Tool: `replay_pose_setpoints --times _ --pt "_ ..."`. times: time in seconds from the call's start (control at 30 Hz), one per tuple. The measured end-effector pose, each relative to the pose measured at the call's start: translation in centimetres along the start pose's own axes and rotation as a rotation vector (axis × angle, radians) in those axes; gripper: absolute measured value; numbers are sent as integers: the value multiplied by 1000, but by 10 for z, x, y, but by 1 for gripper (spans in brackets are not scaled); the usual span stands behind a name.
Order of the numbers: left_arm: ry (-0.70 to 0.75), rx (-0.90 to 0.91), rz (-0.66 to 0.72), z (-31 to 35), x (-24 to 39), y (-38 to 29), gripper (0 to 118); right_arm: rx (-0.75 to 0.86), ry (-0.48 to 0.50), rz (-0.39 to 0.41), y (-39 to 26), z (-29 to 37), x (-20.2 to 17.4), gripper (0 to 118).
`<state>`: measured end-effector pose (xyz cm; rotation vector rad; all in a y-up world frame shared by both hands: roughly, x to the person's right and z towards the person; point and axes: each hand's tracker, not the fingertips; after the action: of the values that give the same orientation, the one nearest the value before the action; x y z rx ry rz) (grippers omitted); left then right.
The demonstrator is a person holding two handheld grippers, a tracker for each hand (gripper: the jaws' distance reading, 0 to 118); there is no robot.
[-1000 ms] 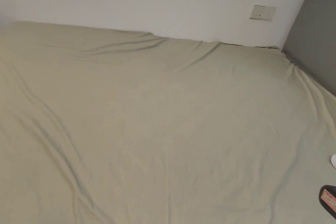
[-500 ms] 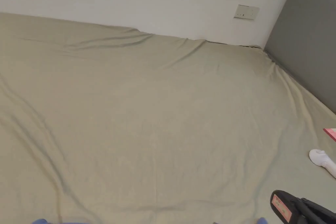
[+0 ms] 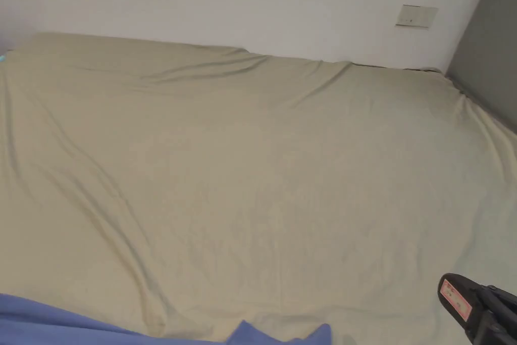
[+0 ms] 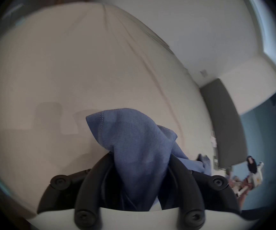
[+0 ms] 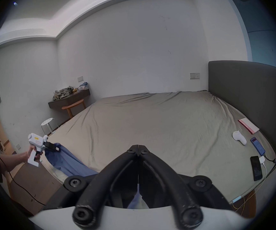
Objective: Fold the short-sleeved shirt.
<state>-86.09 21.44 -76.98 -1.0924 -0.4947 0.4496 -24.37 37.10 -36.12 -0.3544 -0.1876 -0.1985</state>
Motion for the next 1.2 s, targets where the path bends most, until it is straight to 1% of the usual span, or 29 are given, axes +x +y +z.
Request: replay_pose_setpoints --times 0.03,0.07,0.1,0.13,0.17,0.23,0.27,0.4,0.43,0.5,0.53,0.67,0.77,0.8,0.9,0.93,0.97,1.0,1.03,1.07,1.1,1.2 --pt "77 -2 -44 8 -17 15 32 4 6 3 0 -1 -1 0" --pt "182 -18 -80 16 -9 26 32 5 12 7 -1 -2 -1 0" --pt "312 -79 -61 23 -3 34 32 5 15 12 -2 -3 -2 0" --pt "370 -83 -61 30 8 35 32 8 19 16 -3 -4 -3 0" --pt "388 -79 -86 36 23 33 32 9 25 16 -3 -5 -3 0" --pt "378 -54 -154 41 52 30 32 7 41 9 -5 -6 -4 0" --pt "350 -51 -154 39 65 27 32 7 46 5 -6 -7 -4 0" --pt "216 -149 -212 11 109 14 32 0 61 -5 -10 -8 -4 0" --pt "193 -162 -249 2 138 -4 32 -1 62 -5 -11 -7 -3 0" --pt "196 -153 -306 -20 163 -17 32 -2 60 -2 -12 -5 -2 0" --pt "240 -146 -360 -31 172 -21 32 -2 59 -1 -12 -3 -1 0" --pt "192 -244 -357 -79 202 -56 32 -7 50 -9 -14 -1 5 0" --pt "184 -264 -356 -115 207 -72 32 -20 37 -20 -16 -2 8 0" --pt "175 -277 -336 -126 209 -78 32 -25 35 -24 -17 -2 9 0" --pt "201 -288 -339 -149 213 -93 33 -38 31 -35 -22 -1 15 0" --pt "200 -300 -335 -154 214 -98 37 -43 30 -37 -23 -1 16 0" --pt "195 -299 -343 -154 211 -98 44 -46 29 -37 -24 -1 16 0" --pt "167 -286 -357 -150 212 -99 55 -48 27 -36 -25 -1 15 0" --pt "112 -266 -354 -144 214 -100 72 -51 26 -35 -25 -1 15 0" --pt "65 -263 -345 -135 217 -99 81 -53 25 -35 -26 0 16 0" --pt "34 -230 -341 -132 210 -88 87 -53 24 -36 -26 0 16 0" --pt "14 -7 -353 -86 211 -78 87 -49 26 -46 -28 0 19 0"
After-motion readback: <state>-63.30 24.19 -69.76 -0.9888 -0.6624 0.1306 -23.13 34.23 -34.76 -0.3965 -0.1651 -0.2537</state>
